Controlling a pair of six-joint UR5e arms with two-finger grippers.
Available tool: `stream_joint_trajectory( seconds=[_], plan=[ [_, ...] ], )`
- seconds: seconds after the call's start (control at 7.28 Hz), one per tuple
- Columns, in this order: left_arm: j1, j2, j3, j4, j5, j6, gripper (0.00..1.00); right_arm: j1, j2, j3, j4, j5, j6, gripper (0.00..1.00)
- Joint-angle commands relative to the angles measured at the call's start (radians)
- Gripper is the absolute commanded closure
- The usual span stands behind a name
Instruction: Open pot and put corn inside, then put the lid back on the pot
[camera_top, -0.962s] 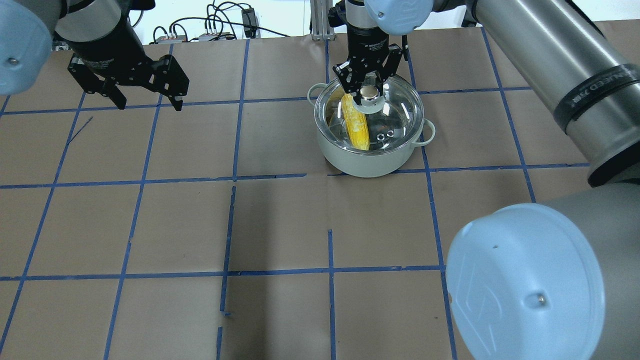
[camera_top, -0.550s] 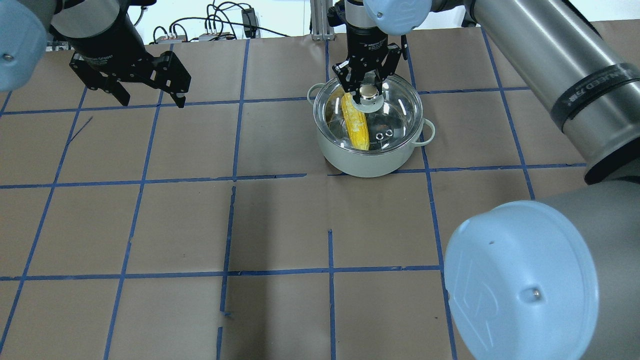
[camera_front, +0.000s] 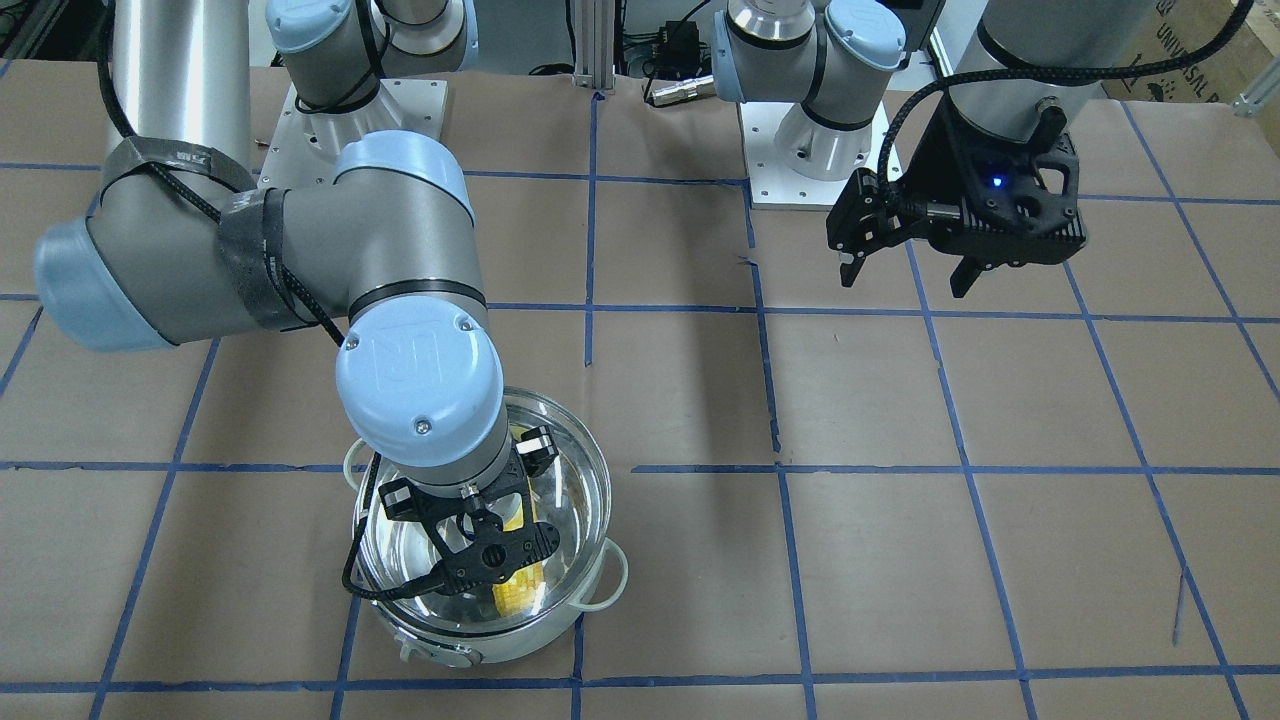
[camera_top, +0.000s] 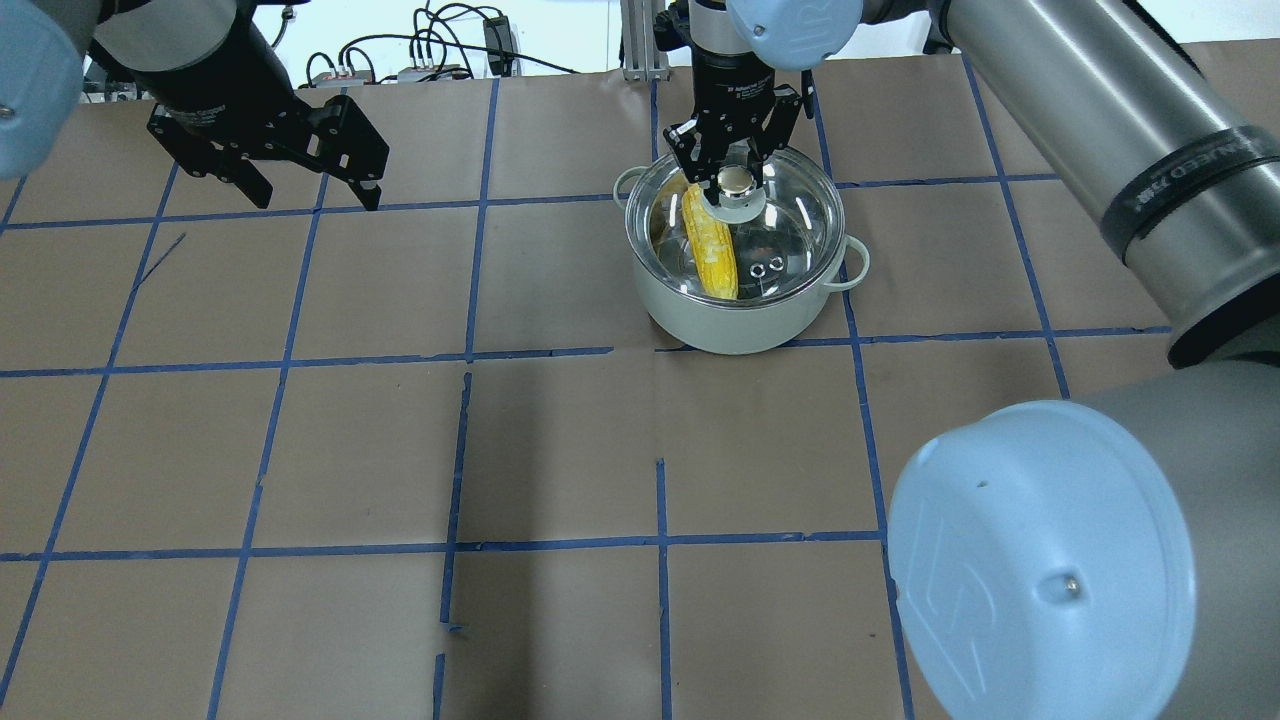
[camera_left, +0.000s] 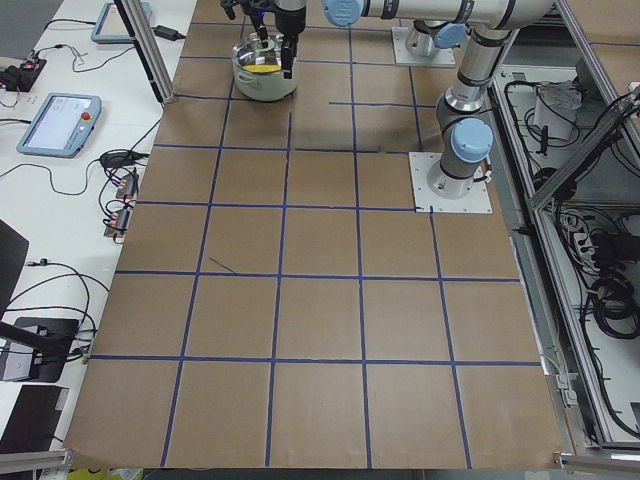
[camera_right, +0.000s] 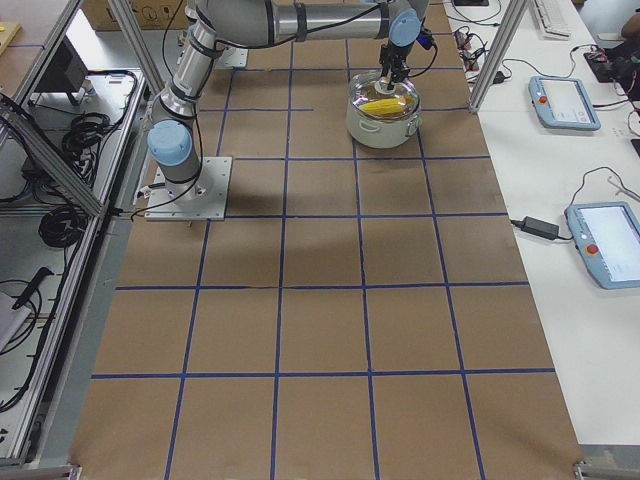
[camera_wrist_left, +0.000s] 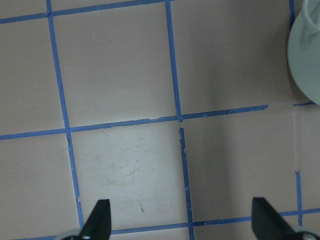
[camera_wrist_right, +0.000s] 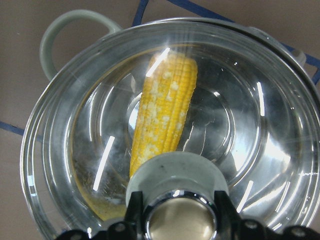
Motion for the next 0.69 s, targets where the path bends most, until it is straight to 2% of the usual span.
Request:
stream_joint_trajectory(
  seconds=[0.0,0.14,0.55],
  plan=[
    [0.008,-0.008,0.019,-0.051,0.002,-0.034,0.0,-0.002,-0.002,0.006,-0.017,-0.005,0.005,0.05],
    [0.008,-0.011,0.031,-0.067,0.004,-0.036,0.0,-0.002,-0.007,-0.002,-0.015,-0.008,0.003,0.0],
    [0.008,-0.014,0.031,-0.081,0.004,-0.048,0.0,-0.005,-0.043,0.033,-0.009,-0.009,0.005,0.0]
  ],
)
